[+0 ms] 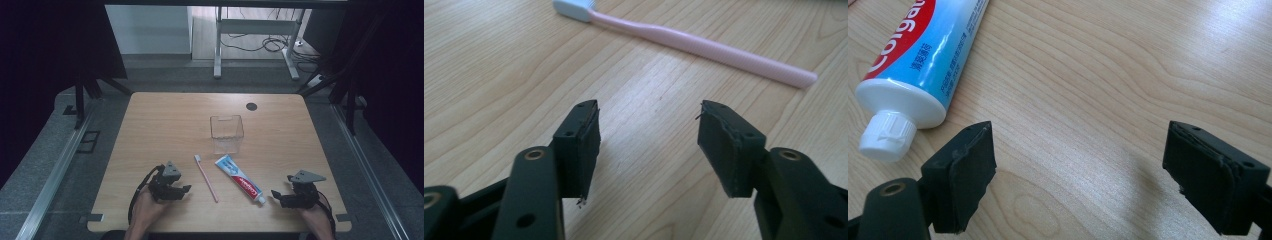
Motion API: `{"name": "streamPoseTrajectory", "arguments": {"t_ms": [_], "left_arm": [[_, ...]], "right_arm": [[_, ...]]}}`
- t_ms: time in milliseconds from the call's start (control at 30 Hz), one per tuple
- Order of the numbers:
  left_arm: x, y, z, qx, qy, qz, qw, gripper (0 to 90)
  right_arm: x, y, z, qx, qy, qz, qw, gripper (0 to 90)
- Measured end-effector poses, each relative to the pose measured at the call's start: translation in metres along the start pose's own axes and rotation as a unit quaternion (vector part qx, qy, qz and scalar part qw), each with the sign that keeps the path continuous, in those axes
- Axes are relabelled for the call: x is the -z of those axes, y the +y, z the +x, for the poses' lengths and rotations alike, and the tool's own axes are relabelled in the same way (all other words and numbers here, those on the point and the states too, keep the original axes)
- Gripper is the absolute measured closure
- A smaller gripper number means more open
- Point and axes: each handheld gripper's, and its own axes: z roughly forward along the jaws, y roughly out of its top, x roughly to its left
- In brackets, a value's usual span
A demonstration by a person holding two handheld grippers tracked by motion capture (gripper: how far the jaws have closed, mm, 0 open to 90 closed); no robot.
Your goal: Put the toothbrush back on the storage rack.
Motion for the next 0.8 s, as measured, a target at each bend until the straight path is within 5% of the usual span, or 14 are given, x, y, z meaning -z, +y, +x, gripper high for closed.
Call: {"name": "streamPoseTrajectory", "arguments": {"t_ms": [633,800], "left_arm": [[-0.010,0.025,-0.014,-0.040,-0.026,0.005,0.9988,76.3],[-0.015,0.030,-0.016,-0.036,-0.034,0.006,0.9988,87.5]], "right_arm": [[0.000,-0.001,-0.002,-0.006,-0.003,0.000,1.0000,14.0],[0.000,-0.001,-0.002,-0.006,-0.004,-0.001,1.0000,14.0]]}}
